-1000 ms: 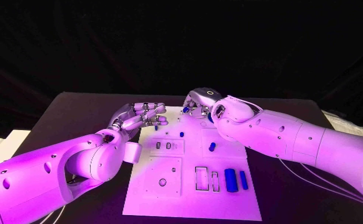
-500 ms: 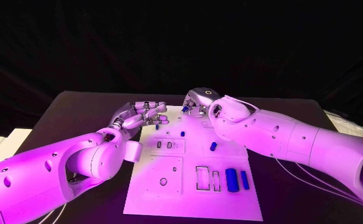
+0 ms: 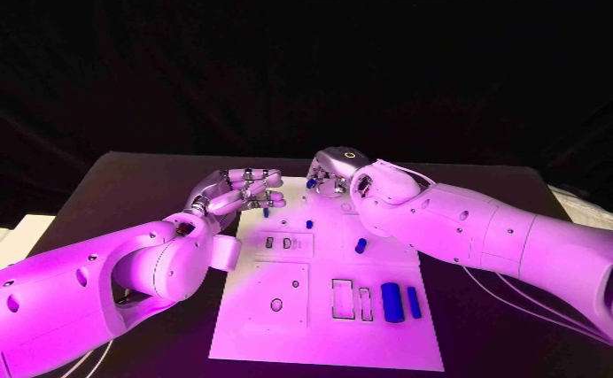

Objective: Assemble the parts on the task board

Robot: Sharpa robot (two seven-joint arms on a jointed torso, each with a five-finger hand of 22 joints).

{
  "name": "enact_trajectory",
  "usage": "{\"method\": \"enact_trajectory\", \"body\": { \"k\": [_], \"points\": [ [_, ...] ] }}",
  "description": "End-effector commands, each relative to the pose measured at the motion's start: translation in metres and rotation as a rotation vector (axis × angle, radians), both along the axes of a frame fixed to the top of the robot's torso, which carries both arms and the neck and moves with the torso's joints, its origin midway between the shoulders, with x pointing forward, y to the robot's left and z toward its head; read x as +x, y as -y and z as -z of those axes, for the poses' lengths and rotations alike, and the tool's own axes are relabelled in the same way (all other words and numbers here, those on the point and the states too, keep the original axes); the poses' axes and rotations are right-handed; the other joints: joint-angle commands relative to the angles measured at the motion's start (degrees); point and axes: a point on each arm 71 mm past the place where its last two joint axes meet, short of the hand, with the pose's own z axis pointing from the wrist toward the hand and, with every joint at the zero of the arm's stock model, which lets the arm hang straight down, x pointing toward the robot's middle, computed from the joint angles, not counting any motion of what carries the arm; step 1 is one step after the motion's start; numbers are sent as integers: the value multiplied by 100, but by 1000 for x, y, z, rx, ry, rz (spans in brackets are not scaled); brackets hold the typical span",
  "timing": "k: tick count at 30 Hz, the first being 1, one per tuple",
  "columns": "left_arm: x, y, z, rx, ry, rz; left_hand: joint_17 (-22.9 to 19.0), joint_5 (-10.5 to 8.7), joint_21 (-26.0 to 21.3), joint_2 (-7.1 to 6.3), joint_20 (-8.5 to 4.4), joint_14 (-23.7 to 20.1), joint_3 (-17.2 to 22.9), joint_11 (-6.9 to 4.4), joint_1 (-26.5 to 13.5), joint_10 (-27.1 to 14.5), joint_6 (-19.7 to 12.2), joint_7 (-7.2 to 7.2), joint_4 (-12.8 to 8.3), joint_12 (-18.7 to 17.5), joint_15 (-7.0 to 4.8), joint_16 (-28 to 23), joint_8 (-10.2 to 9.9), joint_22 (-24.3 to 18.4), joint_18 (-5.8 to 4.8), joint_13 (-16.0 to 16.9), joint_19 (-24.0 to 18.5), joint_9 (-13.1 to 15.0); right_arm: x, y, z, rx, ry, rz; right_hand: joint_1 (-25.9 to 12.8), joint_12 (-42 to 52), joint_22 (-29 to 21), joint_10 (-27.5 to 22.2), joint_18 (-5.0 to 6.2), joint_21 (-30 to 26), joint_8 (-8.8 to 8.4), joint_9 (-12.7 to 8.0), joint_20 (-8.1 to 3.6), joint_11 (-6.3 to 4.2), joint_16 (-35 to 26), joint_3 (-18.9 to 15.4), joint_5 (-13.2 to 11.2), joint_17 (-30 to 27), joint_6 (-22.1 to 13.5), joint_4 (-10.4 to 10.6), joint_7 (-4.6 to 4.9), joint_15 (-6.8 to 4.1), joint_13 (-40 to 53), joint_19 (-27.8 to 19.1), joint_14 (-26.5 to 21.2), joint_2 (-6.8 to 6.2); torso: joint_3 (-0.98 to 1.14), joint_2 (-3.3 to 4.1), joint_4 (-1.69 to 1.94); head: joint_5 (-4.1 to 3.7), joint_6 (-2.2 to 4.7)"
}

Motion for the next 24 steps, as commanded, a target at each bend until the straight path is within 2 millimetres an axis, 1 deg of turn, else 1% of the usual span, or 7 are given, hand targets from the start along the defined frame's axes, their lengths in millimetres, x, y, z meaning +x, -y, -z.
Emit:
{"method": "enact_trajectory", "body": {
  "k": [1,10,11,13,16,18,24],
  "points": [
    [-1,2,-2,-12,5,21,7,-8,-24,53,20,-27,-3,32,-17,-9,-2,36,-46,-30,30,-29,-38,-9,-5,-7,-5,-8,0,-2,3,-21,-18,0,-35,-28,-29,-78,-96,6,2,68,23,17,-20,32,7,-50,2,18,24,-2,-11,-22,7,-60,-2,5,1,0,4],
    [0,3,-3,-12,6,24,7,-8,-24,53,20,-27,-3,32,-17,-9,-2,36,-46,-30,30,-29,-38,-9,-5,-7,-5,-8,4,-3,4,-25,-20,19,-87,-38,-221,-401,-56,-95,-76,14,85,117,-189,86,10,-273,-258,108,135,78,-48,-158,-72,-209,-1,10,12,4,2],
    [0,3,-3,-12,6,23,7,-8,-24,53,20,-27,-3,32,-17,-9,-2,36,-46,-30,30,-29,-38,-9,-5,-7,-5,-8,4,-3,4,-23,-17,21,-103,-38,-371,-535,-27,-177,-79,-11,107,151,-326,93,10,-434,-373,127,175,110,-57,-249,-122,-256,1,9,8,7,2],
    [0,3,-3,-12,6,23,7,-8,-24,53,20,-27,-3,32,-17,-9,-2,36,-46,-30,30,-29,-38,-9,-5,-7,-5,-8,4,-3,4,-16,-8,23,-115,-21,-835,-962,66,-449,-76,-72,179,256,-699,79,4,-856,-921,159,263,187,-63,-524,-253,-401,-1,10,-1,9,-4],
    [0,3,-3,-12,6,24,7,-8,-24,53,20,-27,-3,32,-17,-9,-2,36,-46,-30,30,-29,-38,-9,-5,-7,-5,-8,4,-2,3,-6,3,24,-76,-7,-1012,-1120,103,-564,-77,-63,210,281,-843,56,5,-1022,-1093,179,275,205,-59,-616,-281,-459,0,11,-2,12,-3],
    [0,3,-3,-12,5,24,7,-8,-24,53,20,-27,-3,32,-17,-9,-2,36,-46,-30,30,-29,-38,-9,-5,-7,-5,-8,3,-1,1,4,12,21,-59,-2,-1101,-1178,118,-620,-75,-61,221,301,-902,36,10,-1091,-1142,186,299,216,-58,-660,-291,-487,2,11,-4,17,-6],
    [0,1,-3,-10,4,22,7,-8,-24,53,20,-27,-3,32,-17,-9,-2,36,-46,-30,30,-29,-38,-9,-5,-7,-5,-8,-7,10,-4,43,38,11,-22,75,-1118,-1099,121,-640,-31,-31,225,288,-940,24,51,-1143,-1023,227,292,209,-42,-644,-278,-482,7,8,-7,10,-7]
  ]
}}
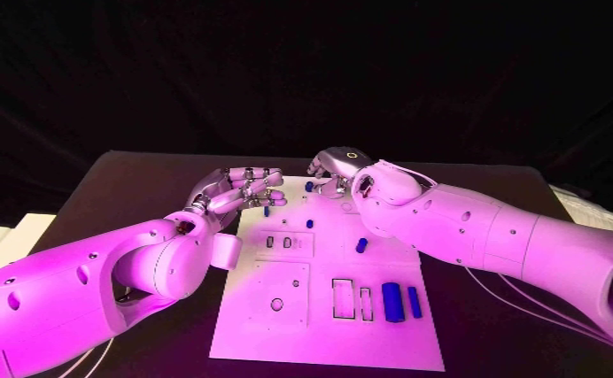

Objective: Assemble the parts on the task board

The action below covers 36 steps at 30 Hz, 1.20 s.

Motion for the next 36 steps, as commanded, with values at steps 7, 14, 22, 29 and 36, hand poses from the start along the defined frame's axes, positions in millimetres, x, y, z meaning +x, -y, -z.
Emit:
{"method": "enact_trajectory", "body": {
  "k": [7,14,22,29,36],
  "points": [
    [-1,-1,-2,-12,4,20,9,-8,-27,54,19,-29,-2,33,-18,-10,-3,37,-51,-33,31,-34,-40,-7,-5,-6,-6,-9,-19,49,-17,114,-61,83,-43,507,598,905,-89,301,0,7,-65,-149,476,-64,194,516,94,165,-18,-95,183,368,175,-161,15,-11,-42,-5,16],
    [-1,-3,-2,-13,2,16,12,-9,-31,55,21,-31,-1,35,-20,-10,-5,38,-57,-37,33,-41,-42,-8,-5,-6,-9,-10,-27,98,-28,142,-224,181,-188,1760,1647,1609,-296,930,51,26,-283,-408,2252,-853,851,2550,52,497,-222,-309,1292,937,511,-508,38,-36,-111,-4,27],
    [0,-4,-1,-15,-1,16,12,-9,-31,55,21,-31,-1,35,-20,-10,-5,38,-57,-37,33,-41,-42,-8,-5,-6,-9,-10,-24,118,-26,108,-277,226,114,4478,2017,1050,-360,1151,100,39,-211,-356,3293,-1586,975,3849,-28,869,-193,-241,4307,1059,535,-292,57,-38,-119,-13,25],
    [1,-3,-1,-16,-2,18,12,-9,-31,55,21,-31,-1,35,-20,-10,-5,38,-57,-37,33,-41,-42,-8,-5,-6,-9,-10,-20,118,-22,94,-294,237,216,5145,2077,1186,-370,1185,116,39,-192,-338,3462,-1698,1038,4093,-47,938,-176,-224,5061,1081,562,-226,43,-38,-106,-24,25],
    [1,-3,-1,-17,-2,19,12,-9,-31,55,21,-31,-1,35,-20,-10,-5,38,-57,-37,33,-41,-42,-8,-5,-6,-9,-10,-18,114,-14,84,-296,242,295,5390,2147,1243,-384,1221,144,45,-188,-341,3536,-1717,1037,4197,-22,950,-180,-223,5342,1117,577,-165,39,-37,-103,-21,12]
  ]
}}
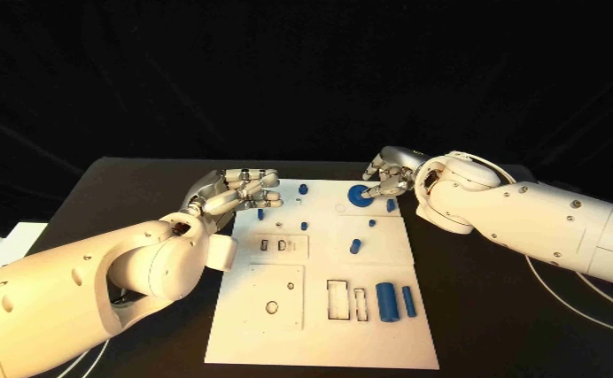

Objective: Assemble the parts on the task board

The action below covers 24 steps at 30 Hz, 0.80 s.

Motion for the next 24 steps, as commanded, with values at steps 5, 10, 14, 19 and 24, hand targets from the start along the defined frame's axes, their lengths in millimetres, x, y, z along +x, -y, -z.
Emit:
{"method": "enact_trajectory", "body": {
  "k": [5,10,14,19,24],
  "points": [
    [0,3,-1,-14,4,22,6,-9,-31,55,21,-11,0,35,-21,-10,-5,38,-26,-37,13,-19,-14,-9,-5,-6,-9,-6,2,-3,10,-30,-34,10,107,133,329,60,-125,48,50,8,5,6,78,-12,30,74,26,-7,11,39,151,61,333,55,-7,3,7,2,-31],
    [0,3,-1,-14,3,22,6,-9,-31,55,21,-11,0,35,-21,-10,-5,38,-26,-37,13,-19,-14,-9,-5,-6,-9,-6,3,-6,15,-45,-40,9,139,183,342,71,-127,56,57,9,5,6,95,-6,19,96,31,-15,11,39,211,68,337,73,-7,1,6,7,-49],
    [0,3,-1,-14,3,22,6,-9,-31,55,21,-11,0,35,-21,-10,-5,38,-26,-37,13,-19,-14,-9,-5,-6,-9,-6,4,-8,18,-55,-39,12,159,188,349,63,-129,60,60,9,6,6,101,1,16,103,33,-20,12,39,223,71,337,87,-3,5,5,3,-46],
    [0,3,-1,-14,2,23,6,-9,-31,55,21,-11,0,35,-21,-10,-5,38,-26,-37,13,-19,-14,-9,-5,-6,-9,-6,6,-9,19,-66,-38,18,178,204,352,62,-129,62,64,9,6,7,107,11,15,111,35,-24,13,40,246,72,338,106,-2,7,8,-2,-46],
    [0,3,-1,-14,1,24,6,-9,-31,55,21,-11,0,35,-21,-10,-5,38,-26,-37,13,-19,-14,-9,-5,-6,-9,-6,6,-12,21,-80,-30,9,201,204,364,52,-132,68,69,9,7,7,108,24,12,113,40,-30,13,40,255,78,337,124,-3,5,4,-9,-72]
  ]
}}
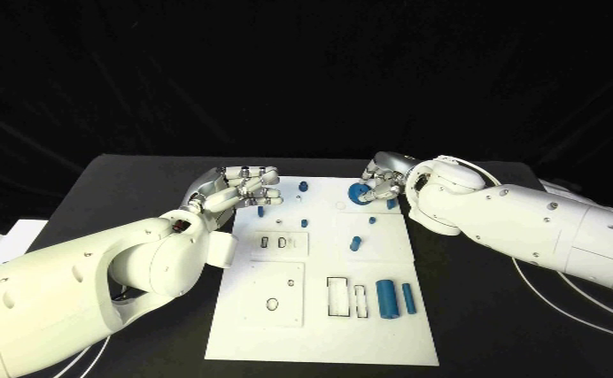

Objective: Assemble the parts on the task board

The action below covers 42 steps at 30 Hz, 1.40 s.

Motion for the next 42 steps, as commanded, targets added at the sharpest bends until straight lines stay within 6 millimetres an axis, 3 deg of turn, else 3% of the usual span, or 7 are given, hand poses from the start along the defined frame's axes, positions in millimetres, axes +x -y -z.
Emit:
{"method": "enact_trajectory", "body": {
  "k": [1,11,14,18,21,31,42],
  "points": [
    [-1,3,-1,-12,3,22,8,-9,-31,55,21,-11,0,35,-21,-10,-5,38,-26,-38,13,-20,-14,-5,-5,-6,-9,-6,0,-2,3,-44,0,-10,70,14,365,11,-44,39,30,7,-2,7,20,24,12,91,41,-29,14,42,7,28,340,-9,0,1,-1,0,-21],
    [0,3,-1,-12,1,24,8,-9,-31,55,21,-11,0,35,-21,-10,-5,38,-26,-38,13,-20,-14,-5,-5,-6,-9,-6,-2,-5,7,-70,14,-26,152,96,372,33,-44,44,76,18,-3,-1,25,73,-28,99,108,-65,7,39,115,28,337,33,-2,-1,-4,6,-40],
    [0,3,-1,-12,0,25,8,-9,-31,55,21,-11,0,35,-21,-10,-5,38,-26,-38,13,-20,-14,-5,-5,-6,-9,-6,-2,-7,6,-80,39,-36,265,196,388,79,-46,52,183,46,-19,-33,32,187,-256,113,276,-120,-24,17,239,32,334,113,1,1,-3,3,-39],
    [-1,3,-1,-13,0,28,21,-9,-40,60,24,-12,5,37,-25,-10,-7,40,-47,-49,15,-38,-21,-9,-4,-5,-14,-7,-5,-12,2,-92,107,-64,489,414,480,217,-65,94,493,165,-88,-171,68,437,-656,170,805,-257,-200,-86,470,84,343,276,2,2,-5,6,-46],
    [-1,3,-1,-15,1,31,21,-9,-40,60,24,-12,5,37,-25,-10,-7,40,-47,-49,15,-38,-21,-9,-4,-5,-14,-7,-9,-18,-2,-89,165,-89,525,466,521,260,-74,113,561,191,-129,-211,82,532,-712,193,897,-300,-251,-124,534,107,347,308,3,0,-5,5,-44],
    [0,4,-1,-16,2,32,31,-7,-44,75,24,-10,20,37,-11,-10,-9,38,-71,-59,14,-52,-27,-11,-2,-4,-15,-8,-22,-49,-12,-51,261,-178,357,437,532,277,-78,120,557,187,-166,-221,72,630,-697,186,867,-242,-258,-143,540,112,345,296,-6,4,22,22,-26],
    [0,5,-1,-10,7,38,53,-3,-48,113,20,-6,71,35,29,-9,-7,38,-130,-80,9,-82,-36,-13,2,-4,-13,-8,-24,-91,-14,-26,258,-246,223,324,508,232,-73,108,505,166,-165,-206,35,677,-693,142,795,-185,-235,-134,468,95,333,249,-8,3,-1,62,-54]
  ]
}}
